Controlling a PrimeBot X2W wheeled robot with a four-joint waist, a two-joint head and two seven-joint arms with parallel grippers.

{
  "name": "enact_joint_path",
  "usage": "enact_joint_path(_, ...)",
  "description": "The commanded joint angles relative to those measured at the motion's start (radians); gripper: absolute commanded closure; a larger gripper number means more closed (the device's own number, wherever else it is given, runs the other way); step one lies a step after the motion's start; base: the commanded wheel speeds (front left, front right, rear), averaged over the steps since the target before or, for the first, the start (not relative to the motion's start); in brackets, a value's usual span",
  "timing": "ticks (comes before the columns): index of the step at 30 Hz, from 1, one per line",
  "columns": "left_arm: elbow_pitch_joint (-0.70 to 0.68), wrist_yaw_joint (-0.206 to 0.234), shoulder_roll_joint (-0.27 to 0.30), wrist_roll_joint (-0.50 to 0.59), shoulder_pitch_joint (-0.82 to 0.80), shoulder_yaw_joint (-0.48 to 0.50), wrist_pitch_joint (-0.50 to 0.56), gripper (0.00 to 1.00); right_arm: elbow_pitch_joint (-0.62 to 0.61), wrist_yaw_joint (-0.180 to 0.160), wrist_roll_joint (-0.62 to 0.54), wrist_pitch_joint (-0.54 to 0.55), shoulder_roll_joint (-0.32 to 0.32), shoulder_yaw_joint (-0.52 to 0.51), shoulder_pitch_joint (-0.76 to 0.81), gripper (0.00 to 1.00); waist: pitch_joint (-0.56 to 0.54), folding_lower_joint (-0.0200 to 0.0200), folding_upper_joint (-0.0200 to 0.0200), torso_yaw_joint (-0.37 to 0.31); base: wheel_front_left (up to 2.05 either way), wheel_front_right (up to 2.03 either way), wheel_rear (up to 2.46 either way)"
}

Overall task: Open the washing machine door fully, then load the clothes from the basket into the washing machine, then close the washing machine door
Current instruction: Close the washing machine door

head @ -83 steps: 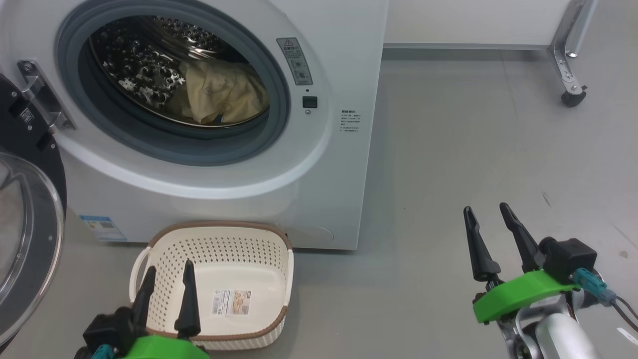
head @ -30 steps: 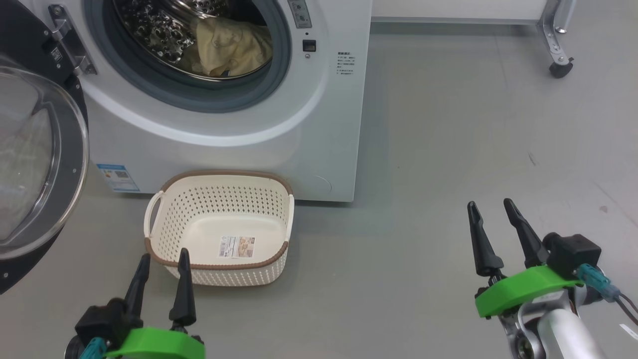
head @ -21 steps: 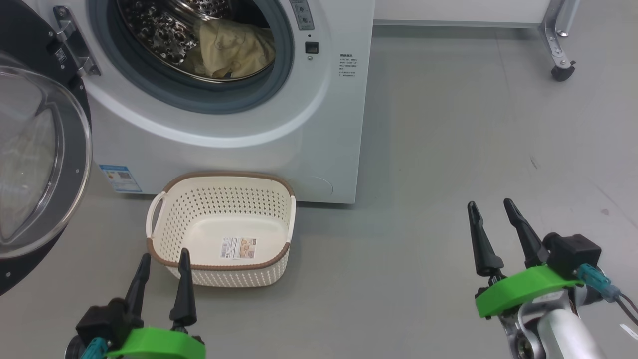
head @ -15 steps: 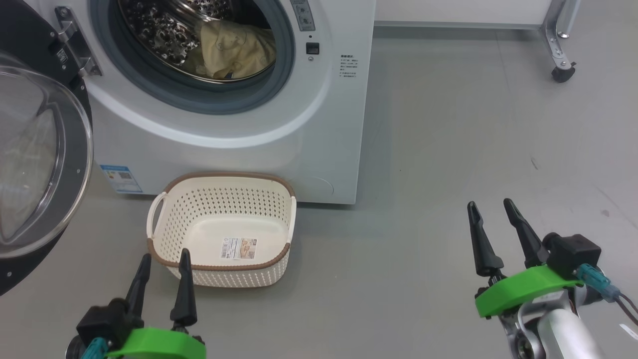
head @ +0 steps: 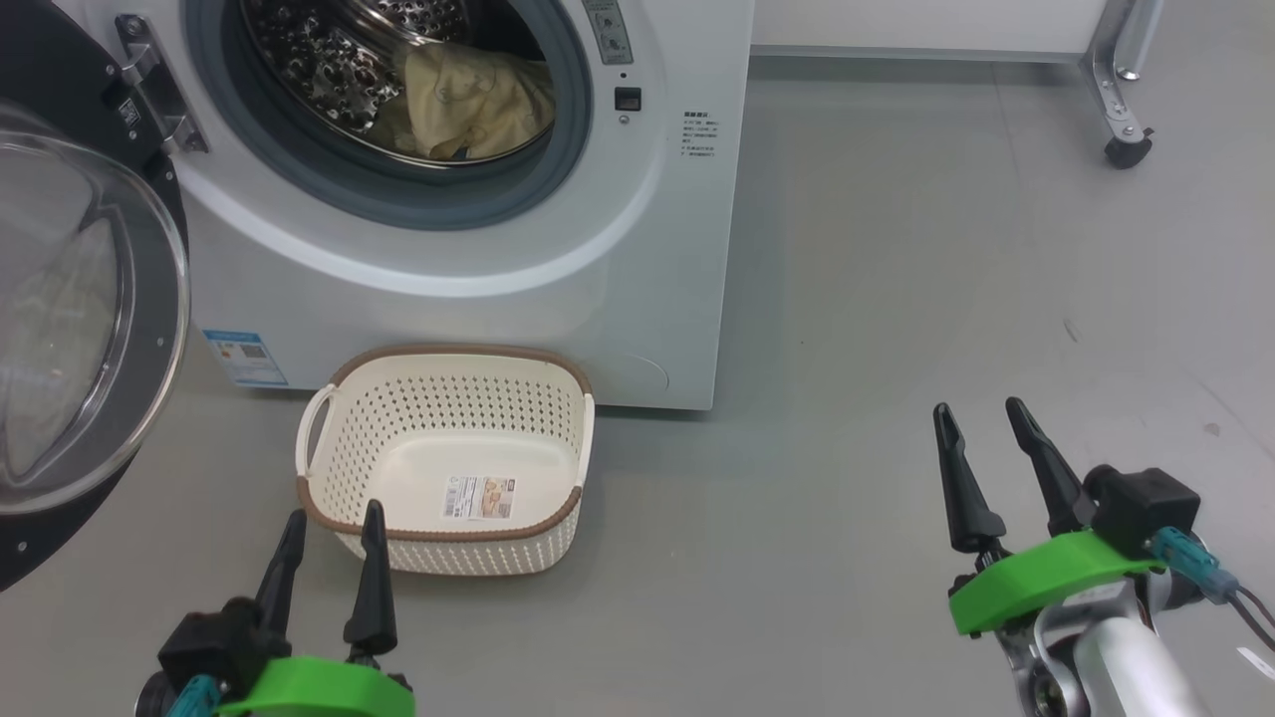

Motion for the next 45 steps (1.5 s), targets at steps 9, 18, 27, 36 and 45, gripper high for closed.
enact_joint_path(9, -0.026, -0.003, 0.009, 0.007, -0.032, 0.033, -0.007, 0.0, -0.03, 0.003, 0.004, -0.007, -0.002, 0.026, -0.038, 0.0, 0.0, 0.0, 0.0, 0.008, 0.0, 0.0, 0.0)
enact_joint_path(18, -0.021, -0.003, 0.006, 0.015, -0.032, 0.026, -0.007, 0.0, -0.032, 0.003, 0.011, -0.007, -0.002, 0.034, -0.025, 0.0, -0.008, 0.0, 0.0, 0.097, 0.0, 0.0, 0.0)
enact_joint_path(27, -0.015, -0.003, 0.021, 0.016, -0.021, 0.022, -0.007, 0.0, -0.037, 0.003, 0.029, -0.007, -0.002, 0.051, -0.013, 0.0, -0.022, 0.0, 0.0, 0.243, 0.0, 0.0, 0.0)
enact_joint_path(36, -0.019, -0.003, 0.033, 0.033, -0.009, 0.035, -0.007, 0.0, -0.037, 0.003, 0.052, -0.007, -0.002, 0.077, -0.012, 0.0, -0.039, 0.0, 0.0, 0.367, 0.0, 0.0, 0.0)
enact_joint_path(45, -0.025, -0.003, 0.033, 0.035, 0.002, 0.054, -0.007, 0.0, -0.042, 0.003, 0.071, -0.007, -0.002, 0.108, -0.013, 0.0, -0.057, 0.0, 0.0, 0.473, 0.0, 0.0, 0.0)
